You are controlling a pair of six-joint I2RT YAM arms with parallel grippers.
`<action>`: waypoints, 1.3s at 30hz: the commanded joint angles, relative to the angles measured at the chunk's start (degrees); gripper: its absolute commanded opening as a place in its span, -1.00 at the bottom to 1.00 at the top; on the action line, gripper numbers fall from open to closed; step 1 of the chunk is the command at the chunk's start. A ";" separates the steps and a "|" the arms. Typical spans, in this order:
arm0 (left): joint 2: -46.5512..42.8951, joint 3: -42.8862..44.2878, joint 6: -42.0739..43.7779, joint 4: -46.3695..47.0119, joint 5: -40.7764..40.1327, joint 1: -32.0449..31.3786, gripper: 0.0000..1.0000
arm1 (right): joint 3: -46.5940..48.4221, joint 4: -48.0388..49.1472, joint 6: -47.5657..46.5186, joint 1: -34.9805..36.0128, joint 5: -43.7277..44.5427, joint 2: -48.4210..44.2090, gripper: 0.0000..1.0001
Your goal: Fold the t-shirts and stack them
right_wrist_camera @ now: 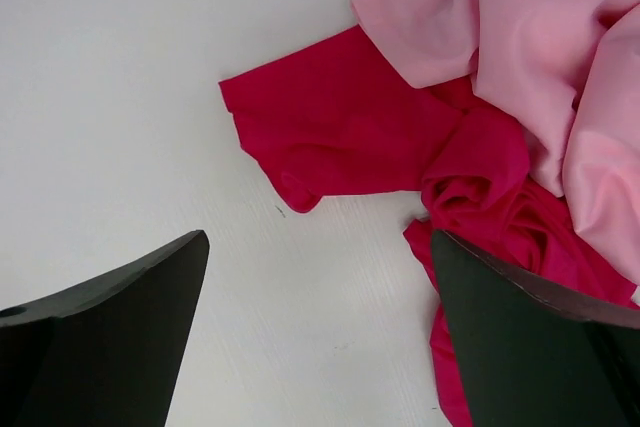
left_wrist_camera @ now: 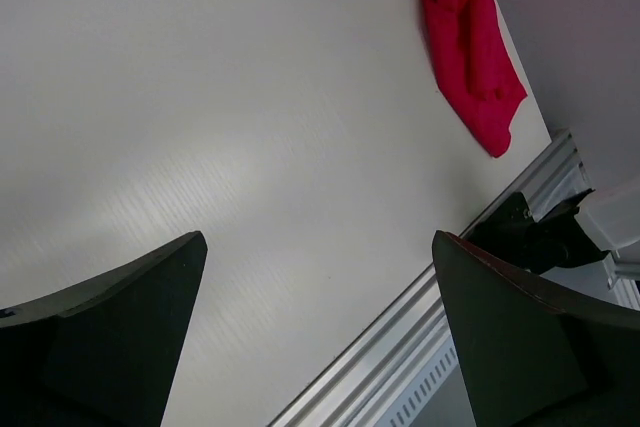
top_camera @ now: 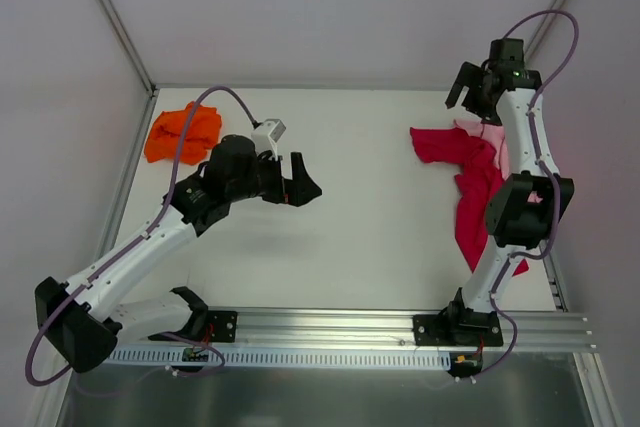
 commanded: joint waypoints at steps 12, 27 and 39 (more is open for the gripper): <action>6.34 9.47 3.55 1.92 0.37 -0.03 0.97 | -2.82 2.33 0.09 1.81 -13.02 -8.14 0.99; 12.13 14.39 3.73 3.06 5.63 4.98 0.98 | -19.65 5.24 -1.30 9.72 -4.61 -23.52 0.99; 49.80 39.65 -1.10 9.40 23.29 9.11 0.97 | -19.65 -2.39 -0.43 10.25 11.40 -39.52 0.99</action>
